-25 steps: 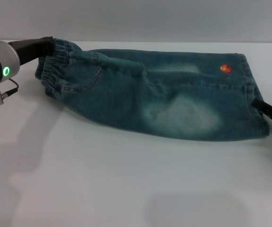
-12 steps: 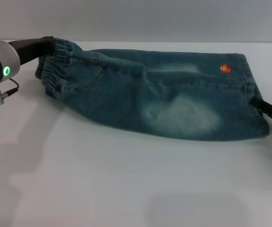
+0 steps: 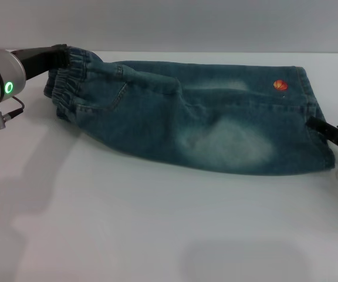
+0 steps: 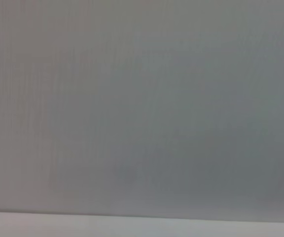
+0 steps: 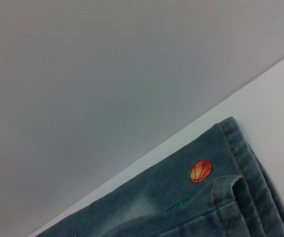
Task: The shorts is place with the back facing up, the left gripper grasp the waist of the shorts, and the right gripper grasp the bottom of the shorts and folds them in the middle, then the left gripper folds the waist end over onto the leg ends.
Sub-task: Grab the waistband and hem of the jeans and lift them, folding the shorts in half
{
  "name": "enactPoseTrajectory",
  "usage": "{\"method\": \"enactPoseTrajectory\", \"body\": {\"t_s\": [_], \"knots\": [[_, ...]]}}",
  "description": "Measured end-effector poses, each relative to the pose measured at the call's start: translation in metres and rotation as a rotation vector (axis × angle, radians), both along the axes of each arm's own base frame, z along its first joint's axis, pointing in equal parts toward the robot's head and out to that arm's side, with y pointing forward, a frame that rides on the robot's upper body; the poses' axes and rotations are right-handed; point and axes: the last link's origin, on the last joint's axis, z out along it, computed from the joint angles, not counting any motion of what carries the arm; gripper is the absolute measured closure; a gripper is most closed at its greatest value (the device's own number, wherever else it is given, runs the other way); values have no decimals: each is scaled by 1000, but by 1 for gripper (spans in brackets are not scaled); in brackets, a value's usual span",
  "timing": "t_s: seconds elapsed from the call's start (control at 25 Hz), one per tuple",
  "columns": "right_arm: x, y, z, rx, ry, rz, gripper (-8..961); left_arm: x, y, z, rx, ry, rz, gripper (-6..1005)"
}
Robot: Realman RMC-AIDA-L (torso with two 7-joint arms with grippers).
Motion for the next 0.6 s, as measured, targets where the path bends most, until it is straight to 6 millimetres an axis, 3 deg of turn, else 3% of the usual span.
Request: {"method": "enactPoseTrajectory", "body": {"t_s": [0.6], "knots": [[7, -5, 2, 6, -9, -23, 470, -1, 1, -2, -5, 2, 4, 940]]}}
